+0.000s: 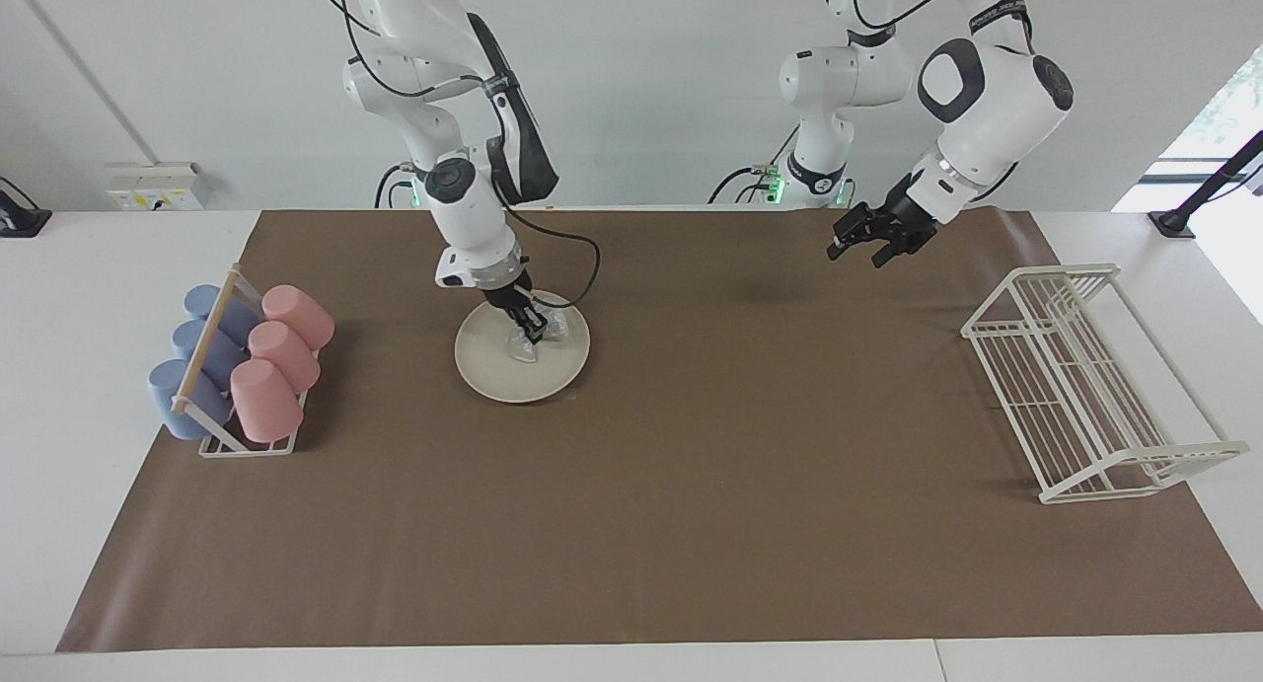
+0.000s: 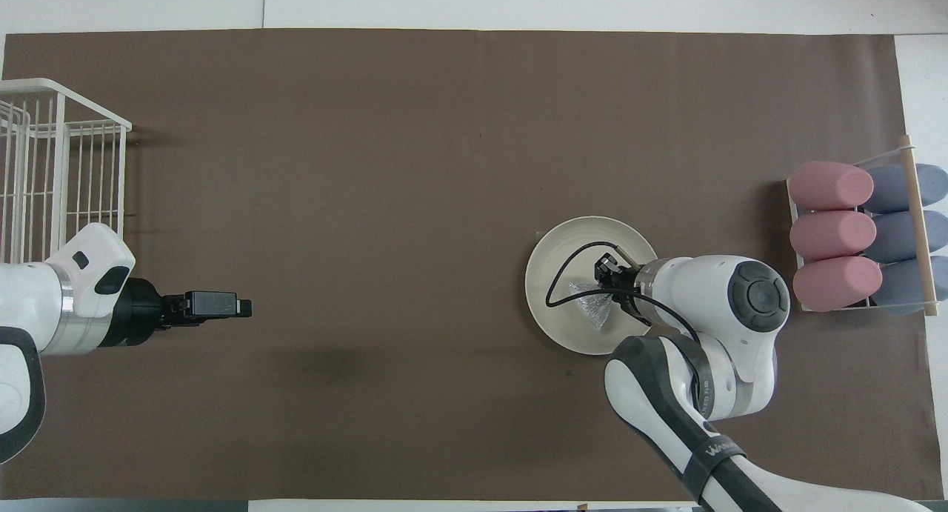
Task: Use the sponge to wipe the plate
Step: 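Rub the cloth across the plate surface with the right gripper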
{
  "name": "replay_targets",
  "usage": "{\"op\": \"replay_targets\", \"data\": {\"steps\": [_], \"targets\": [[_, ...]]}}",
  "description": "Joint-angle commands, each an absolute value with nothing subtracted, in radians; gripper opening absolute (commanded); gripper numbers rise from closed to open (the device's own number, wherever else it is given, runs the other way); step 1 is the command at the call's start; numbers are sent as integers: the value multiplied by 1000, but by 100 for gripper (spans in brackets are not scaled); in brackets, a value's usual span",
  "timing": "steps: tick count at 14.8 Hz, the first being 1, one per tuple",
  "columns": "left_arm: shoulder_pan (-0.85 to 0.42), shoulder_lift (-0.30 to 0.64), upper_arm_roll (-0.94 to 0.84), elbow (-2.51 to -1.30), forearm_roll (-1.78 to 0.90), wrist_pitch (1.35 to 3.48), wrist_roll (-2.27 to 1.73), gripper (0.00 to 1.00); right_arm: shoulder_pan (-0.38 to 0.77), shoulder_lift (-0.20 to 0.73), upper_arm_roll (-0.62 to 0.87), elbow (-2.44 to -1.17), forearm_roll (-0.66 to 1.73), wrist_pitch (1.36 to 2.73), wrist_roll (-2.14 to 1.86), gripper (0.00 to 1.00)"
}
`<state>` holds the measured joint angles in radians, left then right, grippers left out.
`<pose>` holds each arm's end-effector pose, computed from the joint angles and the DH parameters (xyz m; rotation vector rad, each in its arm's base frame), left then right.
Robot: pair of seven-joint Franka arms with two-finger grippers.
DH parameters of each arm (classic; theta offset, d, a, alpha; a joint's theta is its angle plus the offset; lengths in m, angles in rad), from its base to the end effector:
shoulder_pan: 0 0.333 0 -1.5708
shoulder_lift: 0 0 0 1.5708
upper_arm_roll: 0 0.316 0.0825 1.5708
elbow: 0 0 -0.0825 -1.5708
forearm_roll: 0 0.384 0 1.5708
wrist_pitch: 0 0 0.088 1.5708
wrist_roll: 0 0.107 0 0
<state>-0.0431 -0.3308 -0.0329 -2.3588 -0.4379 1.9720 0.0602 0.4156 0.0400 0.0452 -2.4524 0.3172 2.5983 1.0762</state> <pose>0.4376 -0.0611 0.4565 2.7530 0.0695 -0.0794 0.4425 0.2128 0.2917 -2.6597 1.2506 0.0732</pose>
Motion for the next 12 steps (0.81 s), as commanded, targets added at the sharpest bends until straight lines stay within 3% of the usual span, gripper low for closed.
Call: {"op": "replay_targets", "data": {"steps": [1, 6, 10, 12], "targets": [[-34, -324, -38, -2349, -414, 1980, 44, 100, 417, 49, 48, -2470, 342, 2619, 1088, 0], [-34, -322, -38, -2345, -414, 1980, 43, 100, 416, 38, 48, -2416, 342, 2585, 1113, 0], [-26, -324, -37, -2336, -414, 1980, -14, 100, 426, 11, 49, -2138, 328, 2161, 1326, 0], [-26, -322, -40, -2329, -414, 2008, -105, 100, 428, -4, 51, -2033, 319, 2047, 1421, 0]]}}
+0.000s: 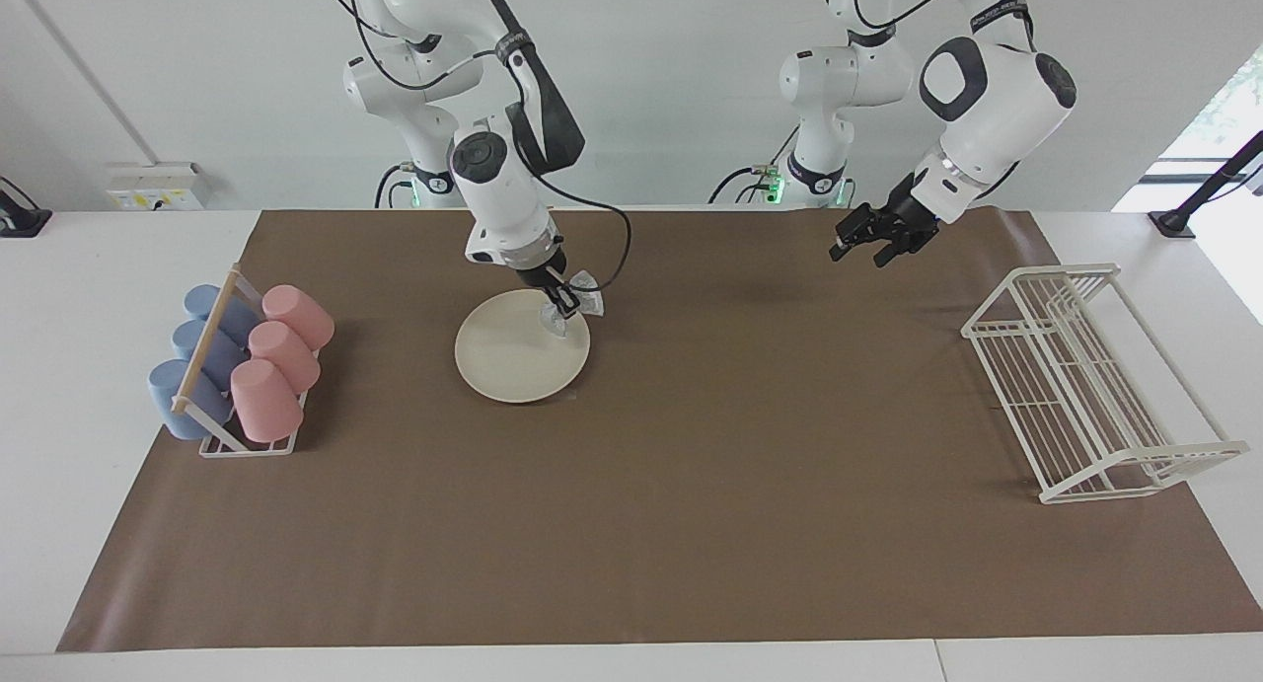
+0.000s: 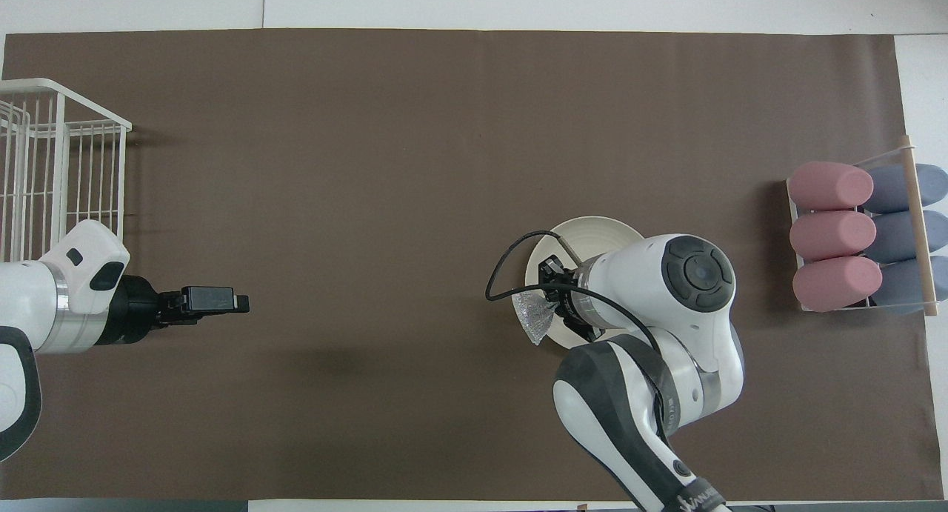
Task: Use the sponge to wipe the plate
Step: 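Rub the cloth across the plate surface with the right gripper, then carry the cloth toward the left gripper while the left gripper reaches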
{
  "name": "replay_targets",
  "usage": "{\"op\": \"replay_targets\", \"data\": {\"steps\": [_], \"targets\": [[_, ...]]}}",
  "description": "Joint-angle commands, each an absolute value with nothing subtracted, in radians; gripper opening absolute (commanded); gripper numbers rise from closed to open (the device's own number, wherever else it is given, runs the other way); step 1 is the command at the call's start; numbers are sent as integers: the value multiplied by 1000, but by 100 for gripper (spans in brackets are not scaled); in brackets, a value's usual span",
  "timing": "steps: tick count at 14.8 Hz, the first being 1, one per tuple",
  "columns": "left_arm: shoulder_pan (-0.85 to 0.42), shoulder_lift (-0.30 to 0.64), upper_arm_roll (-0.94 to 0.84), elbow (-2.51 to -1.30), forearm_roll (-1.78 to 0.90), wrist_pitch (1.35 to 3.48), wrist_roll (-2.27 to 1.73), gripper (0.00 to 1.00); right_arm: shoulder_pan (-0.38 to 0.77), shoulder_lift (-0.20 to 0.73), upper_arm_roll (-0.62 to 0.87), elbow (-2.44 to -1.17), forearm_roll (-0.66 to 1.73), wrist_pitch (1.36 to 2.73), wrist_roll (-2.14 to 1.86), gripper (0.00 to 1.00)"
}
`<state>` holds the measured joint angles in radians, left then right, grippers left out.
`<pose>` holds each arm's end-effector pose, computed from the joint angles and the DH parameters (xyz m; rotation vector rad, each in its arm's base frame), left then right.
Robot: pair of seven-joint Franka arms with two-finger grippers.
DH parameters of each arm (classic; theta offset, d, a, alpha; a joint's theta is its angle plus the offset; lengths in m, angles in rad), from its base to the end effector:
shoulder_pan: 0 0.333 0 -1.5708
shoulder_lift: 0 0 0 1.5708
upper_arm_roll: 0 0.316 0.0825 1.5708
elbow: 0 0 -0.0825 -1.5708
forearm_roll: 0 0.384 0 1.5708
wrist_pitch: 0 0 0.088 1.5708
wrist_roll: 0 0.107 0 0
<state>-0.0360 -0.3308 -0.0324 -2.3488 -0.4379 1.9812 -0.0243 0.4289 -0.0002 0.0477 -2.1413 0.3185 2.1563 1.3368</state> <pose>0.4410 -0.0576 0.4618 2.7485 0.1958 -0.0738 0.4748 0.2594 0.4072 -2.5643 1.4601 0.2976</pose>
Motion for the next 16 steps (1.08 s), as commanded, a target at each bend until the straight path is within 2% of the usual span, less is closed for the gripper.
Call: {"op": "replay_targets", "data": {"steps": [1, 4, 7, 16], "targets": [[-32, -324, -40, -2326, -422, 2022, -118, 100, 429, -12, 52, -1984, 307, 2001, 1475, 0], [-81, -325, -43, -2306, -439, 2019, -129, 100, 485, -12, 52, -1811, 203, 1846, 1647, 0], [-97, -324, -44, -2286, -541, 2014, -195, 100, 547, 40, 54, -1630, 138, 1680, 1820, 0], [-80, -347, -31, -2284, -1018, 1853, -97, 100, 655, 94, 57, -1589, 137, 1772, 2097, 0]]}}
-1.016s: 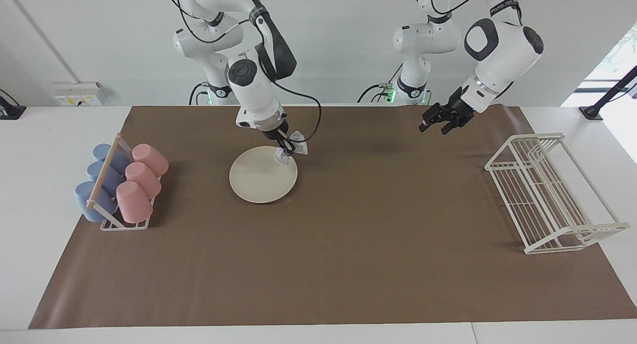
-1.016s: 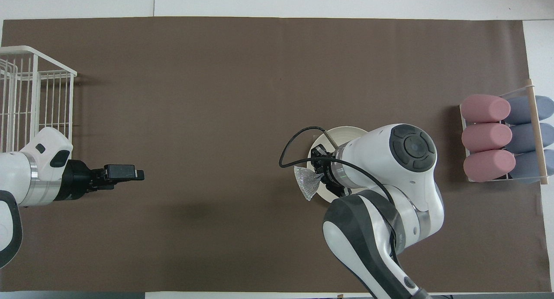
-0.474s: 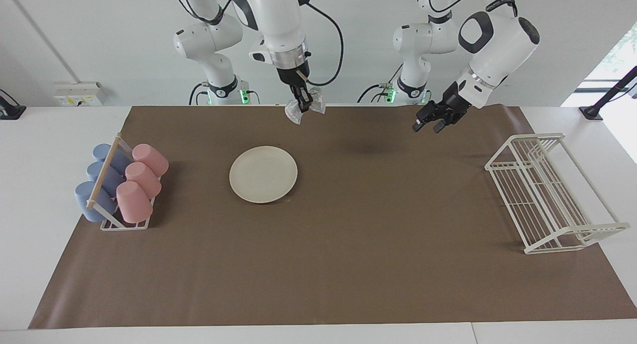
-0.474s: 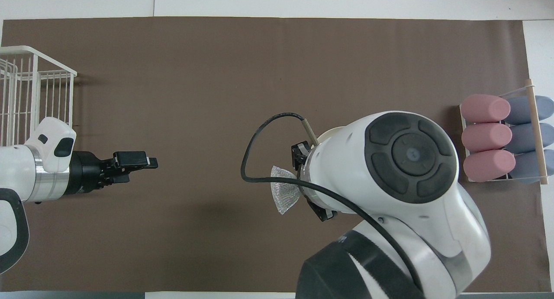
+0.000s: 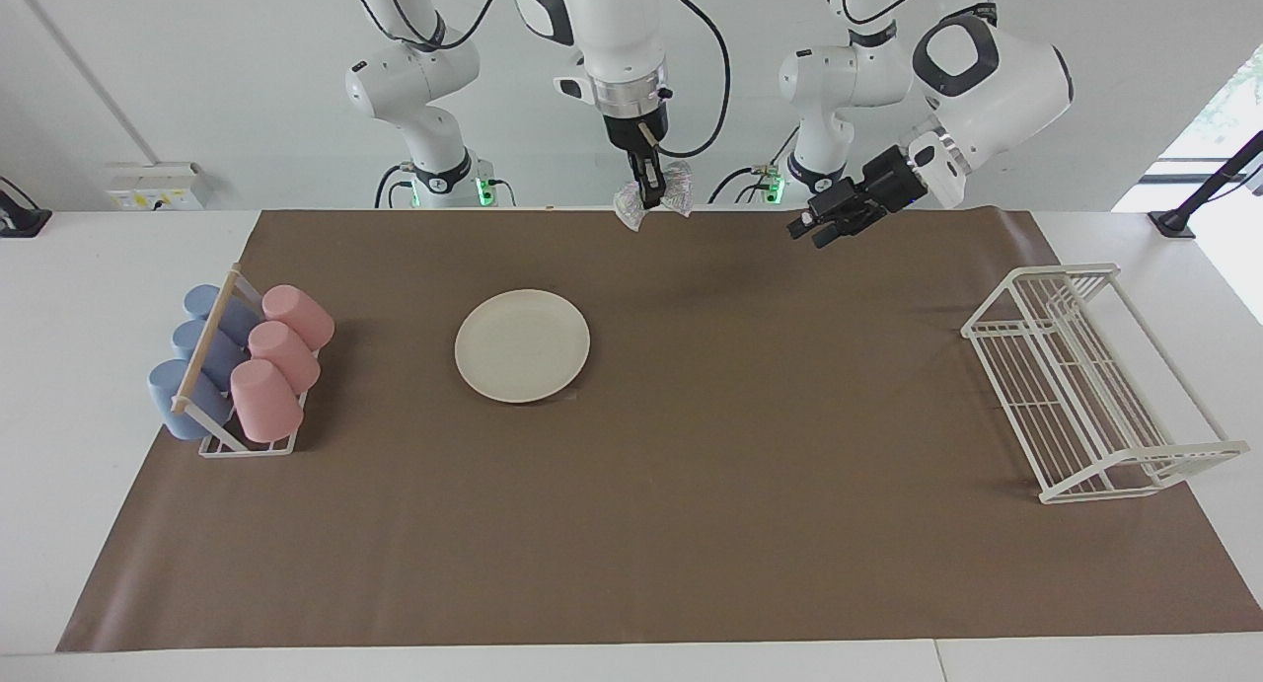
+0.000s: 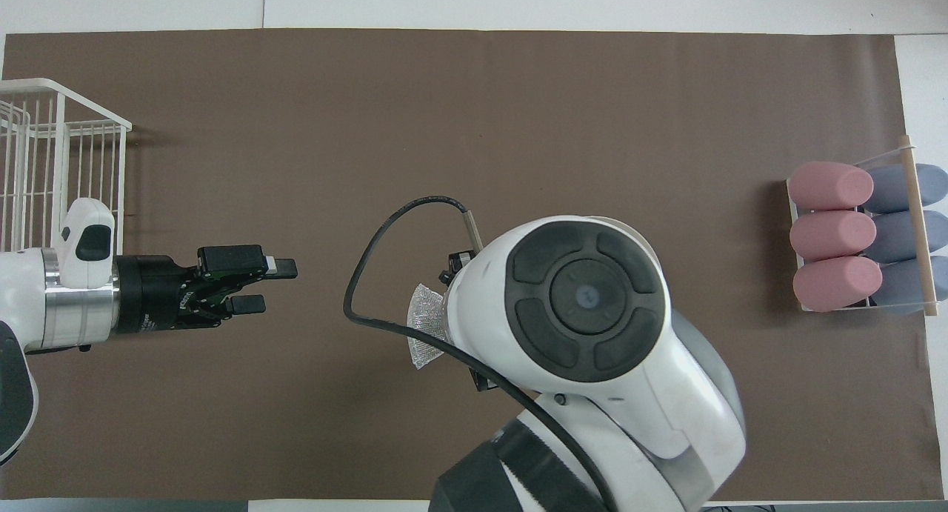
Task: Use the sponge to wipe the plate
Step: 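Carry the cloth toward the left gripper while the left gripper reaches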
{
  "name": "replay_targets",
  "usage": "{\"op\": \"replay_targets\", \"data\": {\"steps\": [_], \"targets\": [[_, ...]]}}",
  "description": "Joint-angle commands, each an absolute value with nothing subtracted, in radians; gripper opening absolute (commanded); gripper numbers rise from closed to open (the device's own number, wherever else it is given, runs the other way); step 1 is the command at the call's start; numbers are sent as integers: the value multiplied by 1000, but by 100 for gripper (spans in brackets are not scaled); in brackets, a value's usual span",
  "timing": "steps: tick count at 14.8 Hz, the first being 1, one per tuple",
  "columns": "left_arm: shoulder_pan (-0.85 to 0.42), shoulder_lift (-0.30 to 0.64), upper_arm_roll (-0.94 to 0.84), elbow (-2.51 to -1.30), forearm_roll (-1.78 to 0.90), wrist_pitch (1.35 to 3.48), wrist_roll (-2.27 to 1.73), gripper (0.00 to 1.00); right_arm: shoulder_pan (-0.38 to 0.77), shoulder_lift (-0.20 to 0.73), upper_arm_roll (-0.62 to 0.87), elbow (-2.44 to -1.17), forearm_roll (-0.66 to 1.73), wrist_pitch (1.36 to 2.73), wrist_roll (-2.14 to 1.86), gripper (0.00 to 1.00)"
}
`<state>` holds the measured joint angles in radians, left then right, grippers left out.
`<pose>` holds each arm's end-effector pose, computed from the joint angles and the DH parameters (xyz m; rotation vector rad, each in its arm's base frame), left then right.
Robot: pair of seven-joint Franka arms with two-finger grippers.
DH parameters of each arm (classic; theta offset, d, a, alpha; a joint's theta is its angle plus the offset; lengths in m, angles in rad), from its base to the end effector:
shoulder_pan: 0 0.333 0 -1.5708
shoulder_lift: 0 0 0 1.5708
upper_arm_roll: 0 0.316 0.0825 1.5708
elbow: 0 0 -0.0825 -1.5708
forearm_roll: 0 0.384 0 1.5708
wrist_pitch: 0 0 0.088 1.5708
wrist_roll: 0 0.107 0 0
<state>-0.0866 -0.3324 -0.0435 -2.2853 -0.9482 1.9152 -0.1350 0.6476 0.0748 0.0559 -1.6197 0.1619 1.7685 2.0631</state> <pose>0.4455 -0.1179 0.5082 2.2411 0.4162 -0.1776 0.4437 0.3935 0.5775 -2.3314 1.9357 0.2239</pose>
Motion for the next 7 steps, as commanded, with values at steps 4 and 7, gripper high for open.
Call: {"op": "replay_targets", "data": {"steps": [4, 7], "targets": [[-80, -351, -31, -2315, -1132, 1766, 52, 100, 655, 94, 57, -1588, 137, 1769, 2097, 0], [-77, -322, -28, -2352, -1247, 1703, 234, 100, 655, 95, 57, -1588, 137, 1769, 2097, 0]]}}
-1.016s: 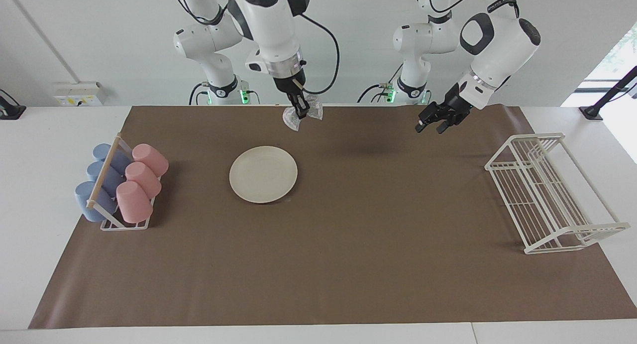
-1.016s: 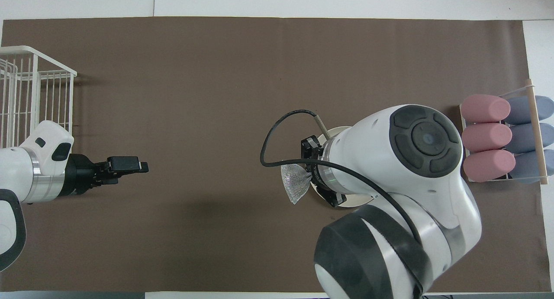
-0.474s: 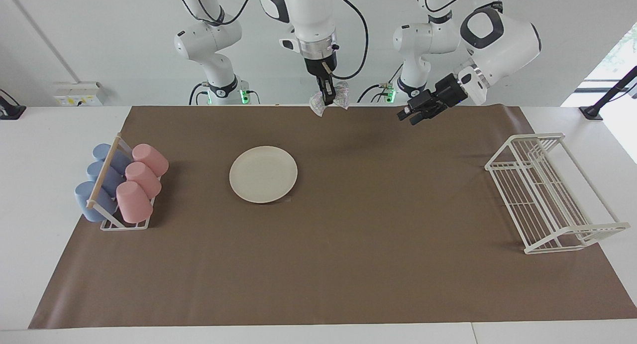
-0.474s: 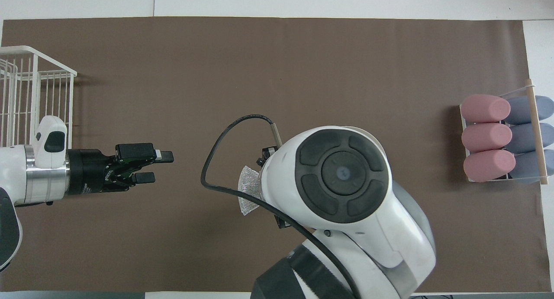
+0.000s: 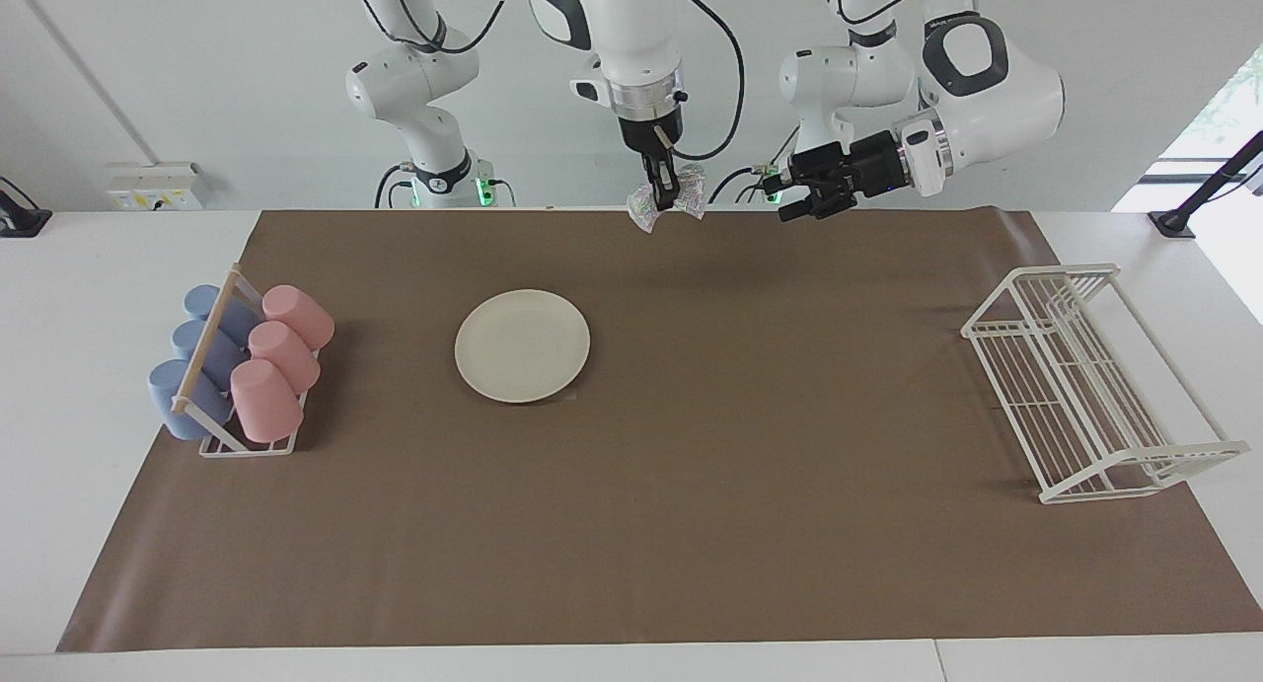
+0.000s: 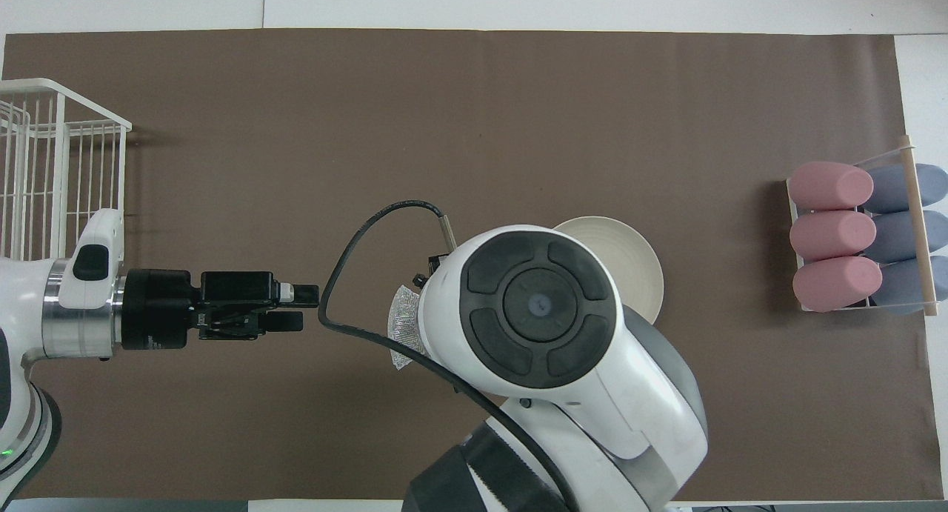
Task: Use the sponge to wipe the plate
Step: 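Carry the cloth toward the left gripper while the left gripper reaches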
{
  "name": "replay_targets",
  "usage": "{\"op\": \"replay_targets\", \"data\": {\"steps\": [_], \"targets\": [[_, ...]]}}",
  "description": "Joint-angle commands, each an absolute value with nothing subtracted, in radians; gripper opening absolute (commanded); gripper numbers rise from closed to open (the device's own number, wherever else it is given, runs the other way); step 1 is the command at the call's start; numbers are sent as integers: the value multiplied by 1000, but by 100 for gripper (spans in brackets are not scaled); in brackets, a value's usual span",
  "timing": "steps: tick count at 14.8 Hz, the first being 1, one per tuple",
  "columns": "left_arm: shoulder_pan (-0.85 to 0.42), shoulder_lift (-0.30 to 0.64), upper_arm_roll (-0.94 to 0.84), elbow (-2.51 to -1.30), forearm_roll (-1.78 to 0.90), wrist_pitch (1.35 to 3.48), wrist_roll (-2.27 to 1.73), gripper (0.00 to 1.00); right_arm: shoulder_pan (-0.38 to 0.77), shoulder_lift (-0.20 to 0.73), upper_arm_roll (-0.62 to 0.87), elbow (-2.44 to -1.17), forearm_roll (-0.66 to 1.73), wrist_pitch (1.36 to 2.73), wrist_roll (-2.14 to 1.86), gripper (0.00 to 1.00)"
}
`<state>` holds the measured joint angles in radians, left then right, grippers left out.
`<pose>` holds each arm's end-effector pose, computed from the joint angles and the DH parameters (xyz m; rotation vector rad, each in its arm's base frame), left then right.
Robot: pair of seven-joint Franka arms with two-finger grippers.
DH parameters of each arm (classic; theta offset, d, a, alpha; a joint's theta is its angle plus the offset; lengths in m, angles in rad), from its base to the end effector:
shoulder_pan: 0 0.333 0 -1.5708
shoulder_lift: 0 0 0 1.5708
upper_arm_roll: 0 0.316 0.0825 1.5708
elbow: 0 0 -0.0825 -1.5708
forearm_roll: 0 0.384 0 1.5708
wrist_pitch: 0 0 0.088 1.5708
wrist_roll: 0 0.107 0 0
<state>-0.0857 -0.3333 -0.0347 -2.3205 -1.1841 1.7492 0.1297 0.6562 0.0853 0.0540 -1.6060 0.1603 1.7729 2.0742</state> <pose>0.4289 -0.1367 0.5041 2.0080 0.1445 -0.2261 0.4442 0.3987 0.5783 -2.3228 1.9371 0.2211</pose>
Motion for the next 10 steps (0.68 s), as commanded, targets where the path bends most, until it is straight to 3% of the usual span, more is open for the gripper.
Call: {"op": "replay_targets", "data": {"steps": [1, 4, 10], "targets": [[-78, -298, -28, -2350, -1262, 1697, 244, 100, 655, 94, 57, -1588, 137, 1769, 2097, 0], [-81, -243, -29, -2347, -1344, 1644, 311, 100, 655, 95, 57, -1588, 137, 1770, 2097, 0], [-182, -235, -34, -2341, -1454, 1704, 232, 100, 653, 95, 57, -1588, 137, 1769, 2095, 0]]}}
